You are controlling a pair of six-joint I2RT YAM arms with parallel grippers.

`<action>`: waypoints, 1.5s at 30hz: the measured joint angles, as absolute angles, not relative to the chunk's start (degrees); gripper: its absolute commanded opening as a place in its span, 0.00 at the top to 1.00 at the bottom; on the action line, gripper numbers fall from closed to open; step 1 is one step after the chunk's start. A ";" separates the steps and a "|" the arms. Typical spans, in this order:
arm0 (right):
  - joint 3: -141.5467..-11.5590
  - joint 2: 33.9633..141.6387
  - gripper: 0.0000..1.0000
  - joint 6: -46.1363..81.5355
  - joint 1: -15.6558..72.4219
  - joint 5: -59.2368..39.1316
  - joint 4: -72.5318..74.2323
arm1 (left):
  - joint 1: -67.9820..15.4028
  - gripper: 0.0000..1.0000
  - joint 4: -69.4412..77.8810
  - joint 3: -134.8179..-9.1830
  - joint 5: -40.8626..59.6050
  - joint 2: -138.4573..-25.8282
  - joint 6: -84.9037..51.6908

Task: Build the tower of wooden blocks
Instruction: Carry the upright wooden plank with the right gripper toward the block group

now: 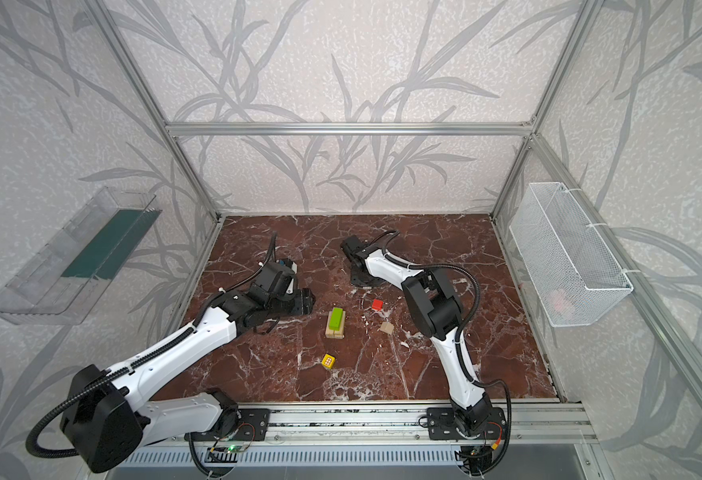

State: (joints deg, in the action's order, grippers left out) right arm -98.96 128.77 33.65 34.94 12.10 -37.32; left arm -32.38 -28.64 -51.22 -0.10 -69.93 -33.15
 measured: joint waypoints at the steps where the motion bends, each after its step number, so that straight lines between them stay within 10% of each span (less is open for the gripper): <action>1: -98.96 128.77 0.68 33.43 34.94 12.10 -37.32 | -32.36 0.25 -28.64 -51.22 -0.10 -69.91 -33.17; 27: -84.93 103.88 0.78 43.46 48.27 14.79 -42.13 | -32.18 0.23 -32.21 -46.92 1.41 -61.28 -33.32; 45: -85.69 108.09 0.78 63.55 59.90 18.33 -45.12 | -32.12 0.22 -36.97 -42.68 -3.40 -53.15 -38.26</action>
State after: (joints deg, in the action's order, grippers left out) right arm -85.69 108.09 63.55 59.90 18.33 -45.12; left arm -32.12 -36.97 -42.68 -3.40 -53.15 -38.26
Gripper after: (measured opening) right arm 0.319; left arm 0.778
